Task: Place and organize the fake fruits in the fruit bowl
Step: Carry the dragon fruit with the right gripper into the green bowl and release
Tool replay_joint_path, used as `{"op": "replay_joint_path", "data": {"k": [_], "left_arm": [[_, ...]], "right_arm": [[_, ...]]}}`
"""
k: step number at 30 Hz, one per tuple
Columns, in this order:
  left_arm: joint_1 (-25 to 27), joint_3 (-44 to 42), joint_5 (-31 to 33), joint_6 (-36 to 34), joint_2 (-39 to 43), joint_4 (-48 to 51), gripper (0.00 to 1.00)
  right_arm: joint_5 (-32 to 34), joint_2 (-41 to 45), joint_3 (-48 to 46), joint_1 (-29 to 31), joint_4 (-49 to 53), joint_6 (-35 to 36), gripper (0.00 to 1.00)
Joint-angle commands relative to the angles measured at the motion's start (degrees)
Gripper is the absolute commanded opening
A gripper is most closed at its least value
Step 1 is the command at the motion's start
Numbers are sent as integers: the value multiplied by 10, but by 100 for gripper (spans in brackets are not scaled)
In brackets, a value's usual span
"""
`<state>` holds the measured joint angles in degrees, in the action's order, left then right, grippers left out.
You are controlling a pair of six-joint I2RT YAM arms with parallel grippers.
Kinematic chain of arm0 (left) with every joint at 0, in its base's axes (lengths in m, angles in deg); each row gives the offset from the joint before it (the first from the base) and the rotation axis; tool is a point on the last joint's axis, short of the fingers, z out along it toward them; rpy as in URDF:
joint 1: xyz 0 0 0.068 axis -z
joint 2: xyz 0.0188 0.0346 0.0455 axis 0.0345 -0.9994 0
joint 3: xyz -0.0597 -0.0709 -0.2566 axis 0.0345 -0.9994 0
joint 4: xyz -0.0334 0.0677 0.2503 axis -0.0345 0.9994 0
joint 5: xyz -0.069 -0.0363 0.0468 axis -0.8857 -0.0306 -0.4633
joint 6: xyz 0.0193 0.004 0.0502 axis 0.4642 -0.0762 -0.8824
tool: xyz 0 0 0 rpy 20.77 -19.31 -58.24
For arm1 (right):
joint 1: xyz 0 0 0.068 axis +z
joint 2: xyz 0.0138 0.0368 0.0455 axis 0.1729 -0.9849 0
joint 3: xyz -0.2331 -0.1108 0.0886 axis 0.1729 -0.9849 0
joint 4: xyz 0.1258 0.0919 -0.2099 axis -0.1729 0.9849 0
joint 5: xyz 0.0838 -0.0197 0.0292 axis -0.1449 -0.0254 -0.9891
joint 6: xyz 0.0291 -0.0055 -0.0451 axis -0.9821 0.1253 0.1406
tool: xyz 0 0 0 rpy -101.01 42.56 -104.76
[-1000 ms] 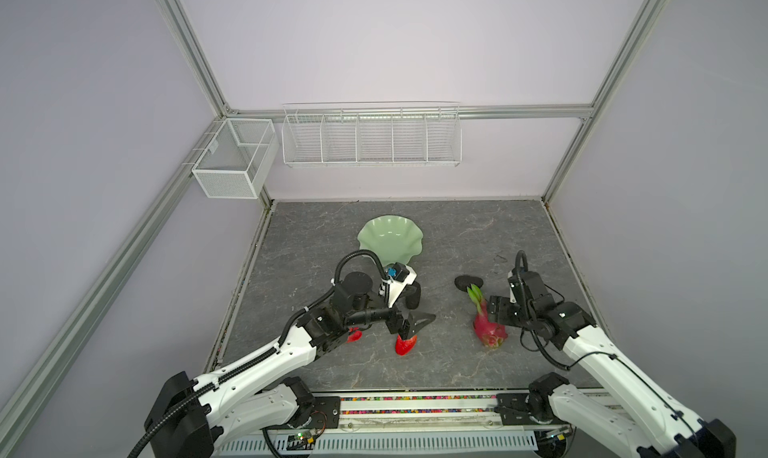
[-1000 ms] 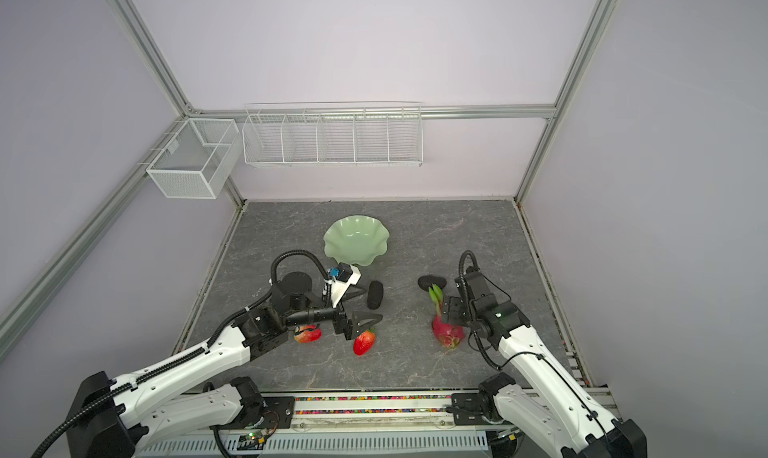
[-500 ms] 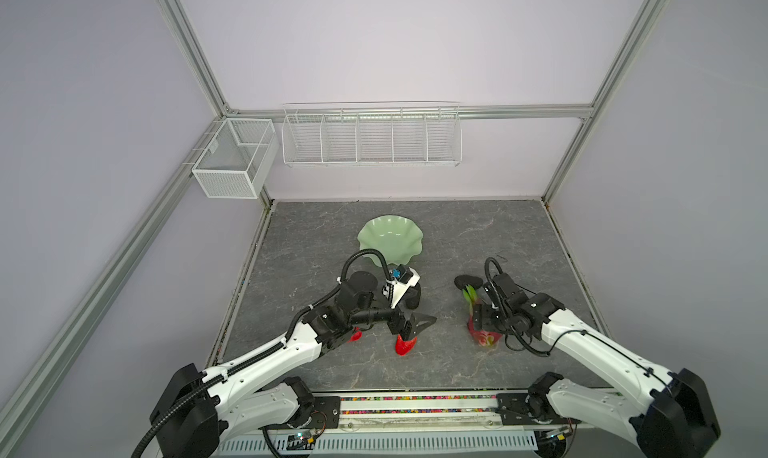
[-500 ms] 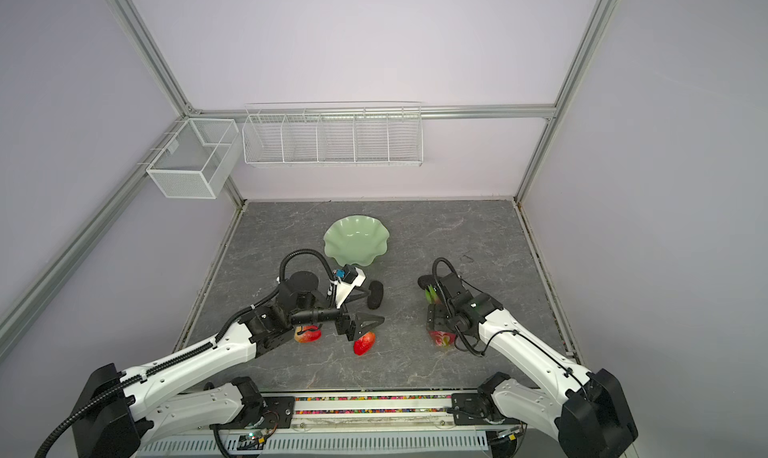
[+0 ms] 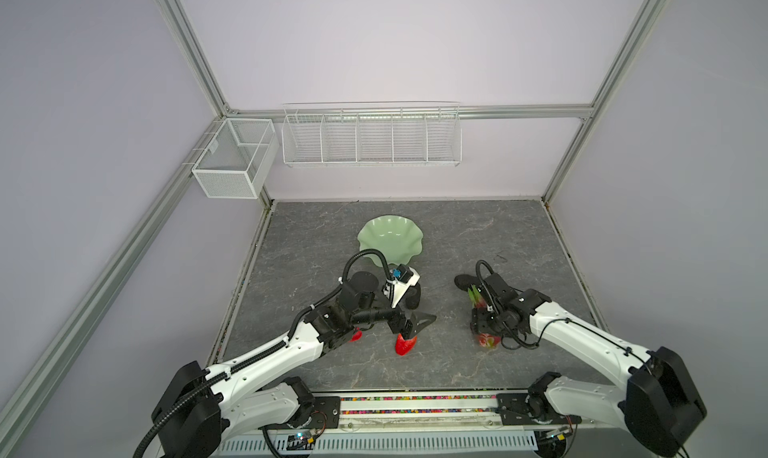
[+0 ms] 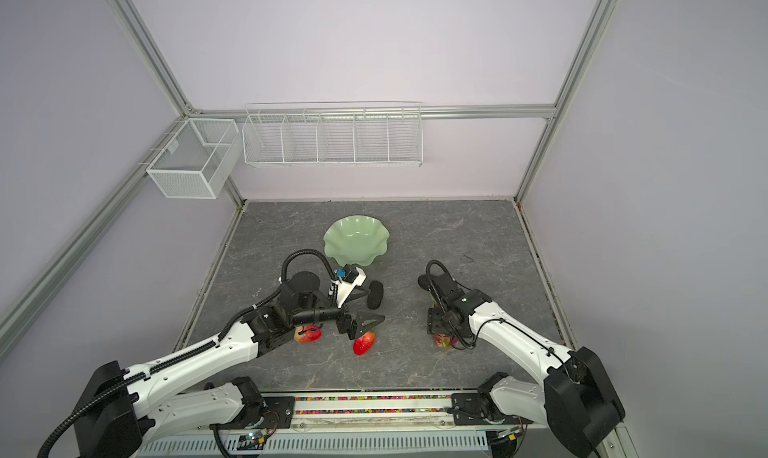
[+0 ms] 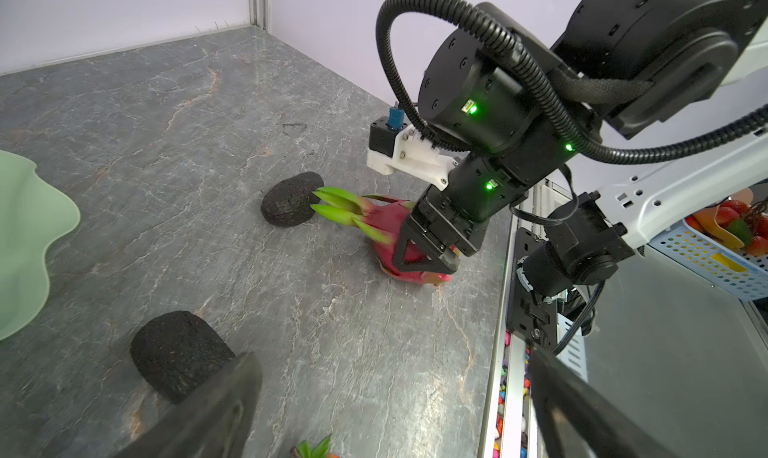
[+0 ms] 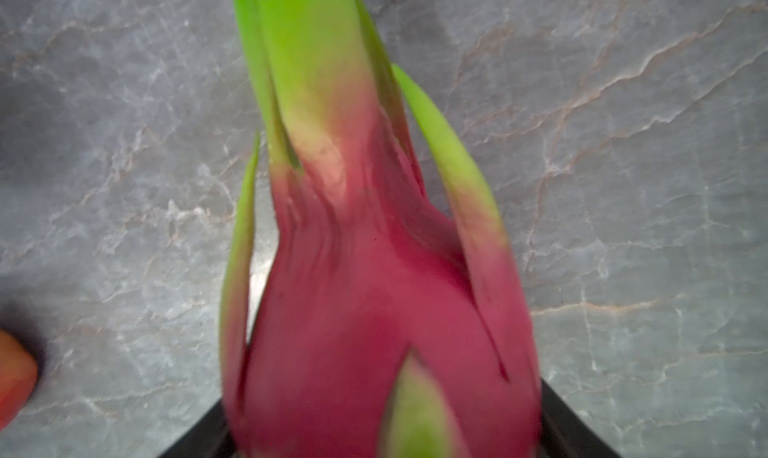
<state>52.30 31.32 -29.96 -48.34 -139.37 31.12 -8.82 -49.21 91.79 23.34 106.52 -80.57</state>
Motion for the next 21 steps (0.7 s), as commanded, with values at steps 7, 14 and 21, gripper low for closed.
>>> {"op": "replay_joint_path", "data": {"k": [7,14,21], "left_arm": [[-13,-25,249,-8,103,-17,99],[-165,8,290,80,94,11,99],[-241,26,268,107,36,-16,99]], "right_arm": [[-138,-61,224,35,80,100,71],[-165,-236,468,34,-37,192,73],[-134,-446,638,34,-237,224,73]]}}
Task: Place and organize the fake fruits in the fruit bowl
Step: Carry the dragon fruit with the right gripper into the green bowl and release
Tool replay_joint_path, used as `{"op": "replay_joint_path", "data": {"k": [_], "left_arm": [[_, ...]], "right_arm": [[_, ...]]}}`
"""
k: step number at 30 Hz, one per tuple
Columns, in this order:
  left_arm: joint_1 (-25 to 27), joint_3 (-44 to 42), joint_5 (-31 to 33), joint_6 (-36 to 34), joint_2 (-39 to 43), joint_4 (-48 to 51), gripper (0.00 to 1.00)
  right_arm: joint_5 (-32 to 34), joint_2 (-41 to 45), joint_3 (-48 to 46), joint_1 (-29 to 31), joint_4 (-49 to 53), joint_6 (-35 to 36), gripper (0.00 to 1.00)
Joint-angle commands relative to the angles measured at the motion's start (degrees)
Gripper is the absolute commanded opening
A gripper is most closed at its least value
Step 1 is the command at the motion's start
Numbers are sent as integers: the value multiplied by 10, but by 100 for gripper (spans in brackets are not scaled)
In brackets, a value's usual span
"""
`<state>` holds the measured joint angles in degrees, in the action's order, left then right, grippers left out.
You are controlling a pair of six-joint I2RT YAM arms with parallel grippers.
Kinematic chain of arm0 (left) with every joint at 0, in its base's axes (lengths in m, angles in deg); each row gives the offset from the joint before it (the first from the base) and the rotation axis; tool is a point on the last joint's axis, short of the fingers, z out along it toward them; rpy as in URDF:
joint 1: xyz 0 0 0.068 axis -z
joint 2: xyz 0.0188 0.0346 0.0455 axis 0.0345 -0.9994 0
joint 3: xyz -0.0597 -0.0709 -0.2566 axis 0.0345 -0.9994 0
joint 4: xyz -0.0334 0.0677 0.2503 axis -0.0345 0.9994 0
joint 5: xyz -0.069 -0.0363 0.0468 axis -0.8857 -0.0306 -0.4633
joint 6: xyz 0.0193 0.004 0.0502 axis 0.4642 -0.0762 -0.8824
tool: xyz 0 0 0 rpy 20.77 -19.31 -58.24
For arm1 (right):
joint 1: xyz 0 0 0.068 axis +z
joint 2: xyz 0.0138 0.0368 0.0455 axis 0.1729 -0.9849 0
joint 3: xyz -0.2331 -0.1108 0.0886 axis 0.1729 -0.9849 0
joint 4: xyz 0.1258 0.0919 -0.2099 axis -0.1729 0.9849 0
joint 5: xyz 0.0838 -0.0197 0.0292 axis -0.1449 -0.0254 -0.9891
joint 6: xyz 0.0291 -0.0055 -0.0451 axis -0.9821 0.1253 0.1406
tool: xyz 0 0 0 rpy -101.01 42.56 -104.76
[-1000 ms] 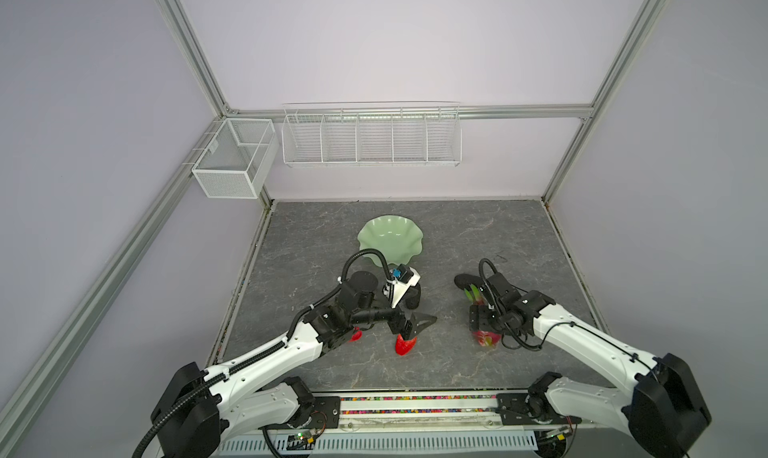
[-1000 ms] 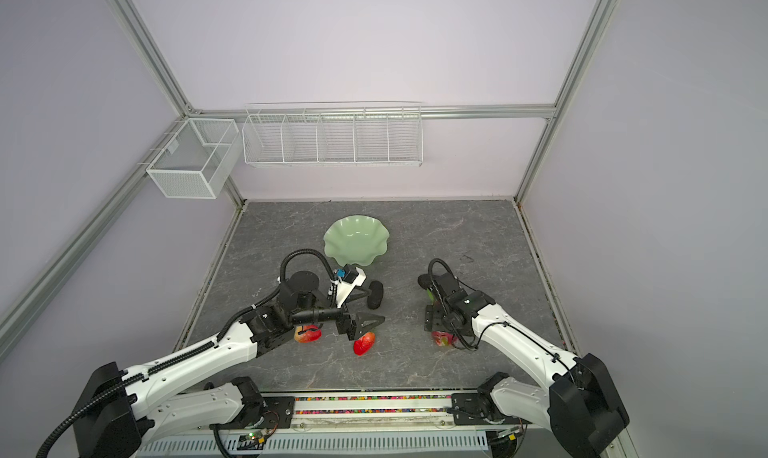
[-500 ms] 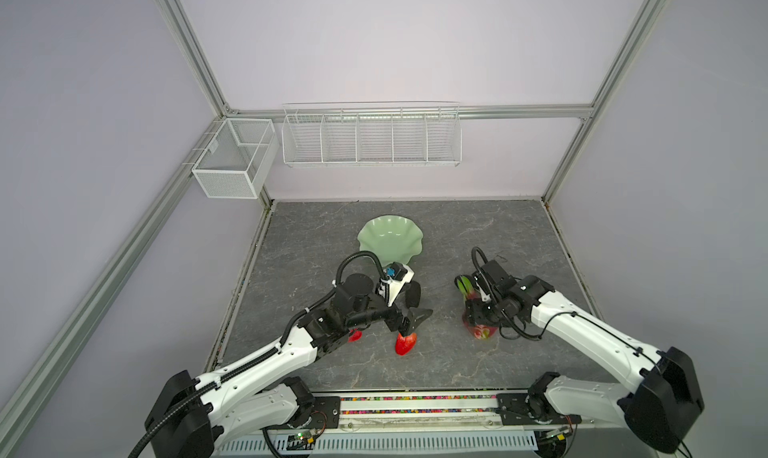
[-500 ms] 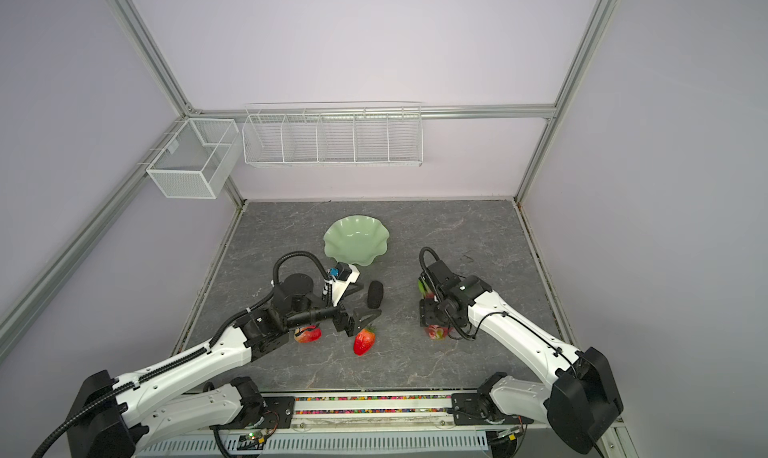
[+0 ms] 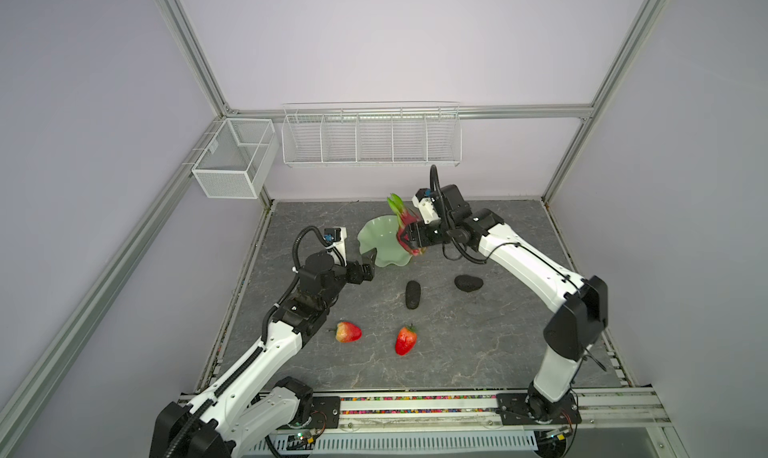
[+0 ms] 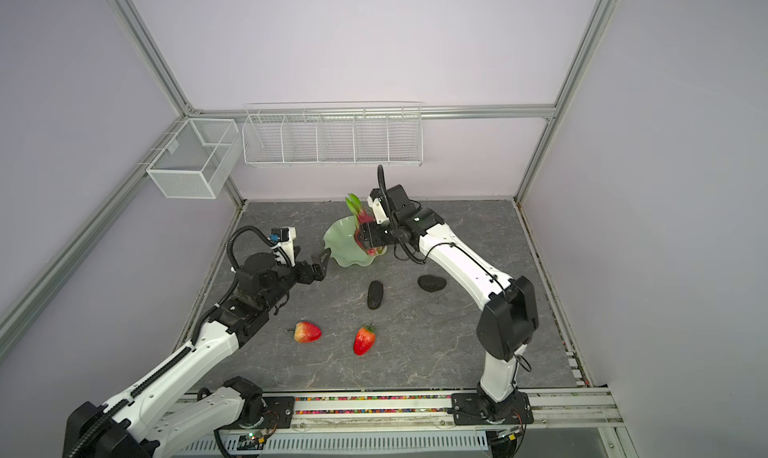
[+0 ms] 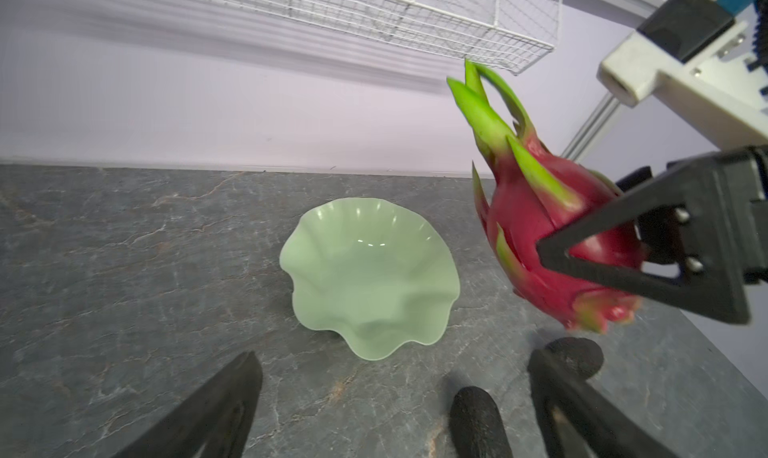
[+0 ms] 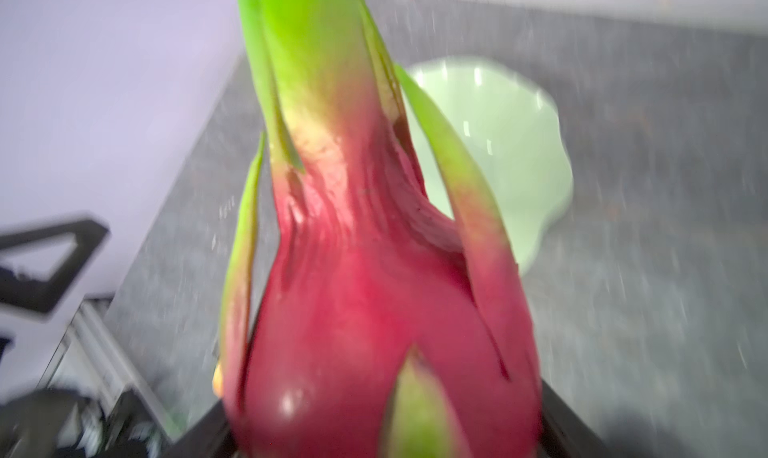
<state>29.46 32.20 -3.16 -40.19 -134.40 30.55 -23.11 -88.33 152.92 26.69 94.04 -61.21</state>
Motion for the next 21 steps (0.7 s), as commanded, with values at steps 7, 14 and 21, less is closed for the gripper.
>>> {"op": "replay_joint_path", "data": {"k": [7,14,21], "left_arm": [[-17,16,13,19,-27,-17,99],[-18,-7,22,19,-15,-14,99],[-18,-11,22,19,-23,-12,99]], "right_arm": [[51,-213,122,-2,-188,25,73],[50,-254,124,-3,-196,13,73],[43,-280,129,-5,-178,9,73]]}}
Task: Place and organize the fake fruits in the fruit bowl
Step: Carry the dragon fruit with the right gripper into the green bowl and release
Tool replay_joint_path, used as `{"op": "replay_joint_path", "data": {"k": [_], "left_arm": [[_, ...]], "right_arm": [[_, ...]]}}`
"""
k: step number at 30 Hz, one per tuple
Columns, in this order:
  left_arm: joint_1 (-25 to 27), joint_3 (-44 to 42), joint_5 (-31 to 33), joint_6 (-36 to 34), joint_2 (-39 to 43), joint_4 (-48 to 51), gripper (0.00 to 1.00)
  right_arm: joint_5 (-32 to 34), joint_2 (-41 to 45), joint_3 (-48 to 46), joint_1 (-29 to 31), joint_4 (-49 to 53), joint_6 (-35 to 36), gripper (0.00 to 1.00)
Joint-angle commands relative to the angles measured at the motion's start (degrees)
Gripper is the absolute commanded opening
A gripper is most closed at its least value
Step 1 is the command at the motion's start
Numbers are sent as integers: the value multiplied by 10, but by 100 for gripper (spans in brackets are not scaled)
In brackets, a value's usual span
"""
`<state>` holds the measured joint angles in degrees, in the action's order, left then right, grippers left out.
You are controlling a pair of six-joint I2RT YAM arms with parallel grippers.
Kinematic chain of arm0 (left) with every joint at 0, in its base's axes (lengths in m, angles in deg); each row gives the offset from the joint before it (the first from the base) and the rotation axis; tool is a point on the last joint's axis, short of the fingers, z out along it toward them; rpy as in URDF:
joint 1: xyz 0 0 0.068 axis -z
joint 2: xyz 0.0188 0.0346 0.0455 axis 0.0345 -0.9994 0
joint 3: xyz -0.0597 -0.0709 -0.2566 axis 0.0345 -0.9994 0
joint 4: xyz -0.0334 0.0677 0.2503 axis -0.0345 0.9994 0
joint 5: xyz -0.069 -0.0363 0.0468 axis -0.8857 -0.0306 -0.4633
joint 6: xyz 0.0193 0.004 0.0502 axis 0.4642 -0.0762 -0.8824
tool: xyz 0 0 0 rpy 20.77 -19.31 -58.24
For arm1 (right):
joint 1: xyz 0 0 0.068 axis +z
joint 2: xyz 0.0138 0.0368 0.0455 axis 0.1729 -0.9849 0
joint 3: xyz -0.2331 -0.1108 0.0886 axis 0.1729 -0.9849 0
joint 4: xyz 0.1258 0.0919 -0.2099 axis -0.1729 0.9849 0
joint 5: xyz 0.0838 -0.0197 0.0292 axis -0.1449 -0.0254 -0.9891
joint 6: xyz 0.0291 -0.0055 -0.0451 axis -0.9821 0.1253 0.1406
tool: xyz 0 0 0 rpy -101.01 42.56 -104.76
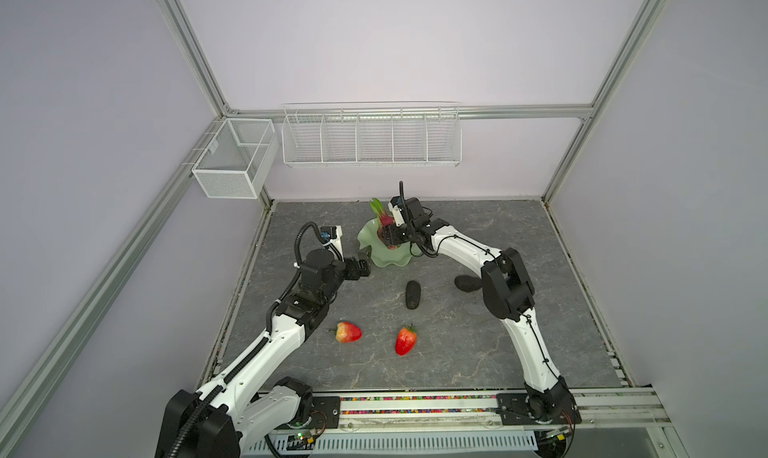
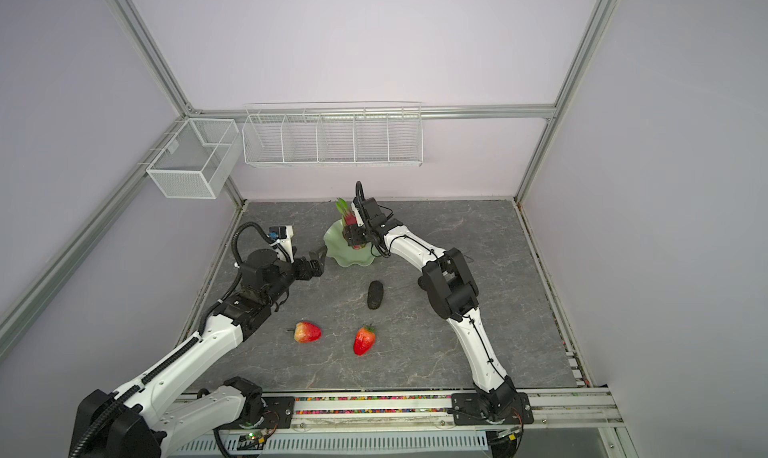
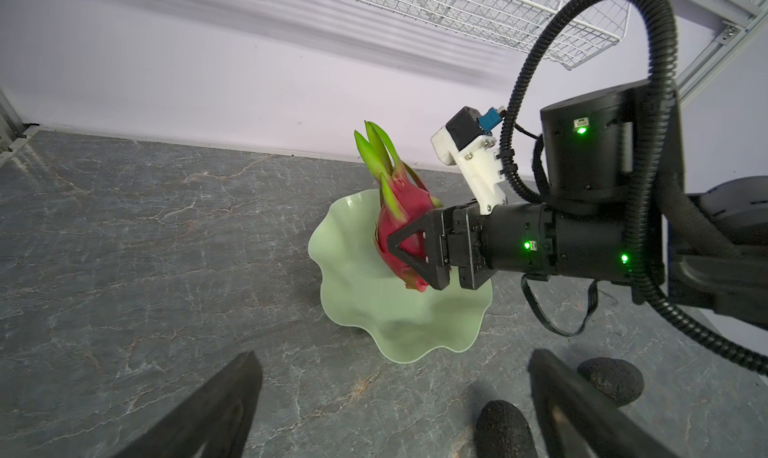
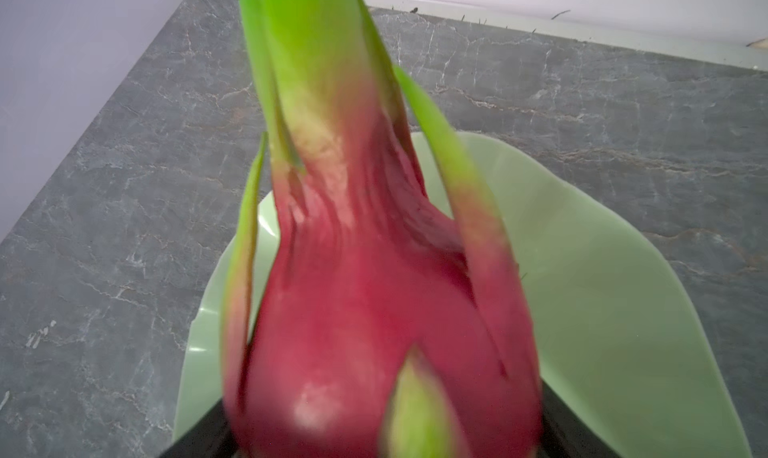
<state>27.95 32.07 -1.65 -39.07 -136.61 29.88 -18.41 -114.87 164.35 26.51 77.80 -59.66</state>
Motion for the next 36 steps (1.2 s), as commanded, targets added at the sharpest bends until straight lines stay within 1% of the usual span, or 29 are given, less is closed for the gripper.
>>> {"op": "replay_joint_path", "data": {"k": [1,4,9,12,18,24,30,33,34,36], "left_arm": [[-3,-10,6,7,-3,-4,100],[-2,-8,5,12,-8,1,99],[-2,-5,-14,17,-16,-4,99],[-3,-1,-16,16,-23,-2,99],[-2,0,-20,14,-28,3,99],[-2,3,-21,5,-20,16,99],[-2,5,-30,3,-18,18,99],[-3,6,-35,4,-19,17,99],[-2,6,-36,5,-18,17,99],[-3,6,-48,5,-20,14,99]], "right_arm": [[-5,-17,14,-3,-13,-7,73],[-9,-28,23,-3,6,-7,73],[-13,-32,27,-3,21,-2,74],[-15,-34,30,-3,28,-1,76],[-18,-38,37,-3,39,1,86],[-18,-43,52,-3,46,10,91],[-16,-41,82,-4,60,27,100],[-15,-37,92,-5,63,32,93],[-19,-33,93,-6,60,35,89],[-24,-21,89,-6,57,39,88]]}}
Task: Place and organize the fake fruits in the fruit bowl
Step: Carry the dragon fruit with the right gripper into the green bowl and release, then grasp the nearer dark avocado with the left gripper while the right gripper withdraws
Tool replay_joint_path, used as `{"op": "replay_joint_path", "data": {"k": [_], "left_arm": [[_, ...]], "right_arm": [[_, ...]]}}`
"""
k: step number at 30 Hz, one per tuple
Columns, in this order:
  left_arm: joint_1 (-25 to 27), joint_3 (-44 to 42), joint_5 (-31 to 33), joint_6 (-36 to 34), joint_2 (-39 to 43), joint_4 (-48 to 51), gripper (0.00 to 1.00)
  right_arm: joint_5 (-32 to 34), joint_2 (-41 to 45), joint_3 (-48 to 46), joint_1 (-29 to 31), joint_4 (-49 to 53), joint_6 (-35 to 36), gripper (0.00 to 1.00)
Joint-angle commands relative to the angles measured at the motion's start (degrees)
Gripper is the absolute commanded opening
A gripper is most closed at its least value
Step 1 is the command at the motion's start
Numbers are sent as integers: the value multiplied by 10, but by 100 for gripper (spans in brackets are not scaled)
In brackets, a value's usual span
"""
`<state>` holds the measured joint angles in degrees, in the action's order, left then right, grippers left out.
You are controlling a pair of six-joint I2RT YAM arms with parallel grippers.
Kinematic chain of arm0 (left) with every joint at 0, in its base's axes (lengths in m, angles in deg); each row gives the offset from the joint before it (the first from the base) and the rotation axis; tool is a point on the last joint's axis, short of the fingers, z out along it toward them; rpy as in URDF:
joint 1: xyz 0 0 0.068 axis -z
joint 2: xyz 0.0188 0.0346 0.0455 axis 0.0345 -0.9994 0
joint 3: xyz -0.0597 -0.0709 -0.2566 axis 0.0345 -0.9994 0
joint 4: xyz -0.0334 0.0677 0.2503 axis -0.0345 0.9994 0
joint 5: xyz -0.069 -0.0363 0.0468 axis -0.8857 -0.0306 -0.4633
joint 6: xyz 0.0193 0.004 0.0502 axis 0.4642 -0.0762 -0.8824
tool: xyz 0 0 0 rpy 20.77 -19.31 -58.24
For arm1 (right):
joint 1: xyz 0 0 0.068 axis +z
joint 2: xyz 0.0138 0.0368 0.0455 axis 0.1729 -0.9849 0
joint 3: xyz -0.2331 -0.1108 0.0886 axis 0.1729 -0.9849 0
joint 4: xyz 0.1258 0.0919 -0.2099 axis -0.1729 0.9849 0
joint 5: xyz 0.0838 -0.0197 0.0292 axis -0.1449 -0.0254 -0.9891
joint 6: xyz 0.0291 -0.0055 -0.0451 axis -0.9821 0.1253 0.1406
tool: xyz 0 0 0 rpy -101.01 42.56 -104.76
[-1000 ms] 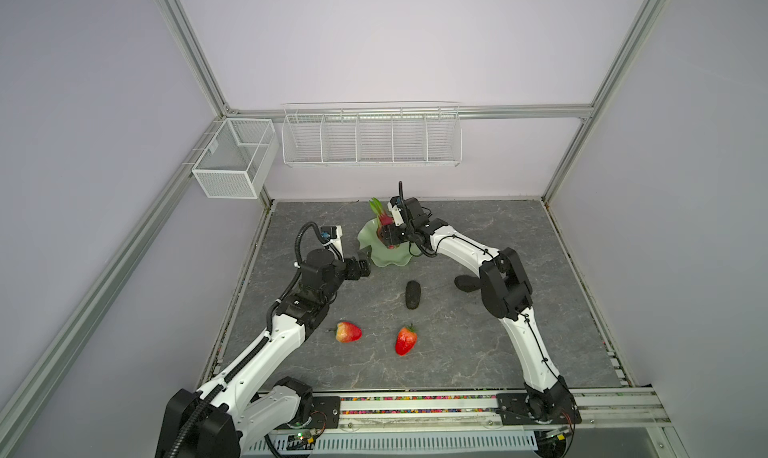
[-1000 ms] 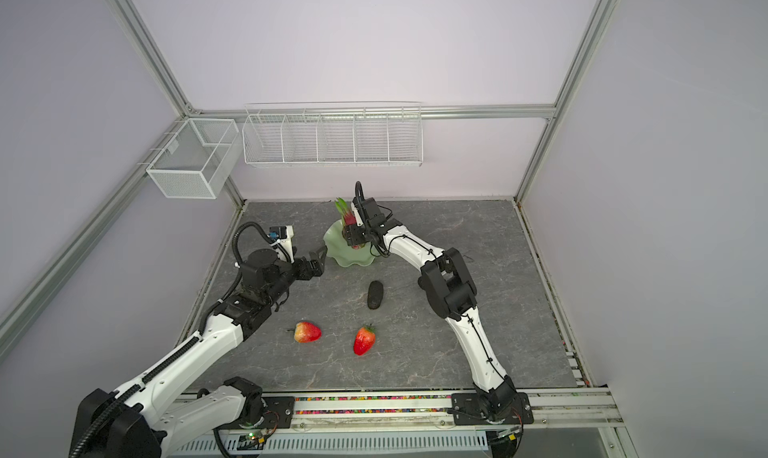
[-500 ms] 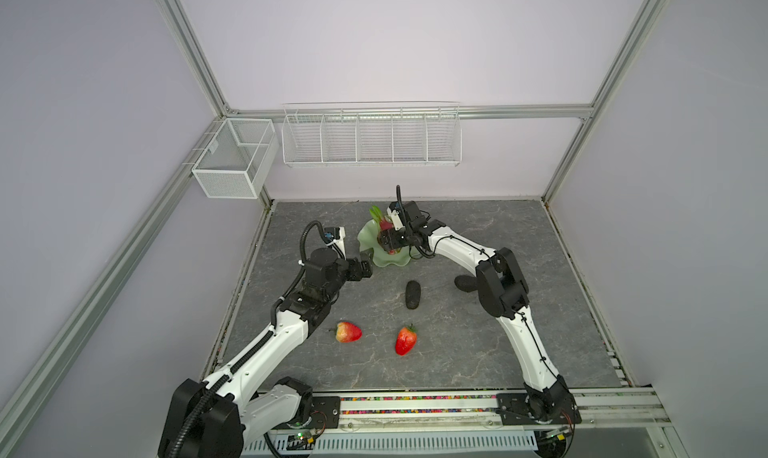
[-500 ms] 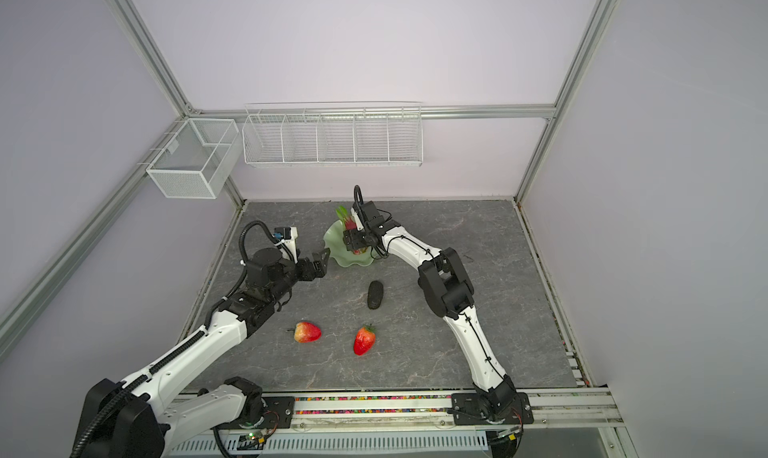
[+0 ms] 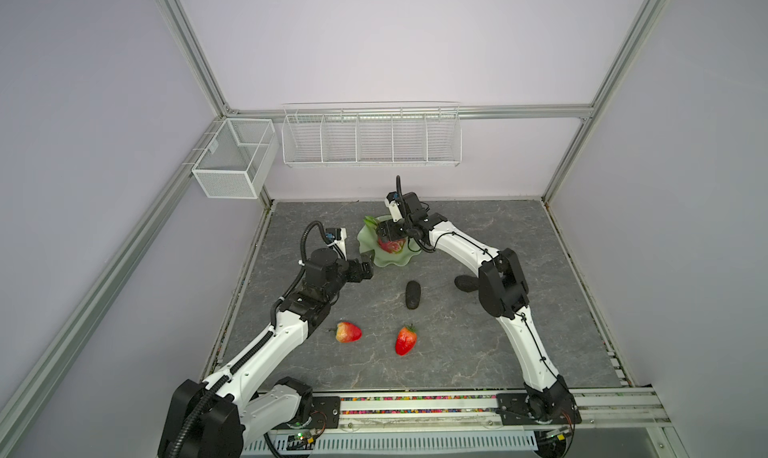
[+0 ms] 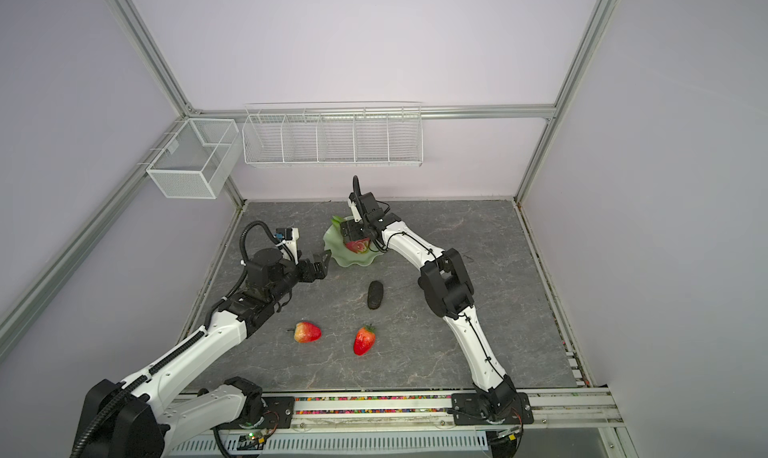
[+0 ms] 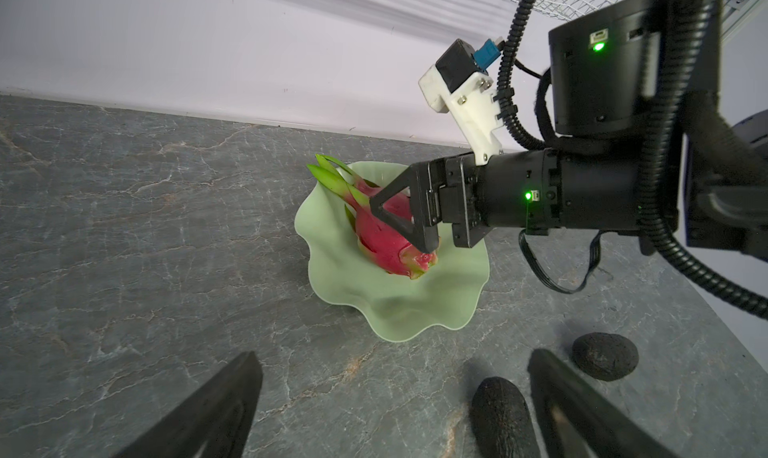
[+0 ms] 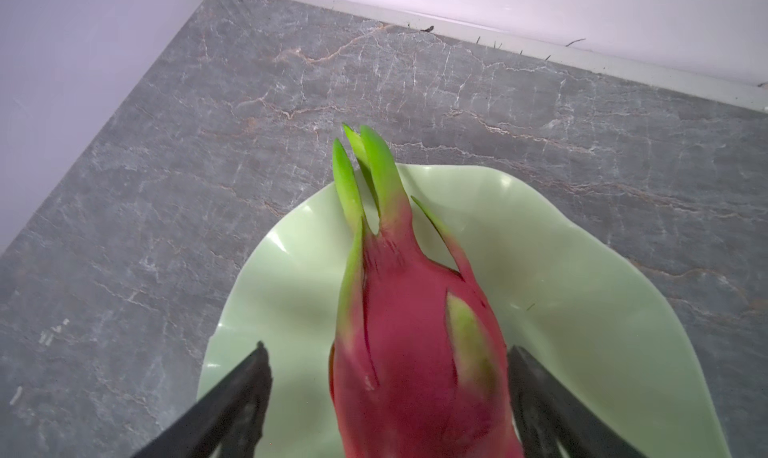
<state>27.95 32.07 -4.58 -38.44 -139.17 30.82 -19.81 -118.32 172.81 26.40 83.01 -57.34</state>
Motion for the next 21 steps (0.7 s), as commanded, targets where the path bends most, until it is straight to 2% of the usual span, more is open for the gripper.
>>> {"op": "replay_joint_path", "data": {"k": [1,4,7,11,17,21], "left_arm": [[-2,8,-27,1,0,6,99],[-2,27,-62,7,-42,17,99],[8,60,-116,20,-102,34,90],[60,98,-110,15,-170,55,81],[140,130,-104,26,-246,57,78],[167,144,-82,38,-289,70,74]], "right_arm": [[-13,24,-3,-5,-3,18,88],[-3,79,-55,-8,-32,13,88],[14,166,-154,-26,-62,-17,88],[12,309,-334,-68,-68,-71,88],[17,480,-547,-87,19,-65,88],[7,581,-664,-87,32,-78,88]]}}
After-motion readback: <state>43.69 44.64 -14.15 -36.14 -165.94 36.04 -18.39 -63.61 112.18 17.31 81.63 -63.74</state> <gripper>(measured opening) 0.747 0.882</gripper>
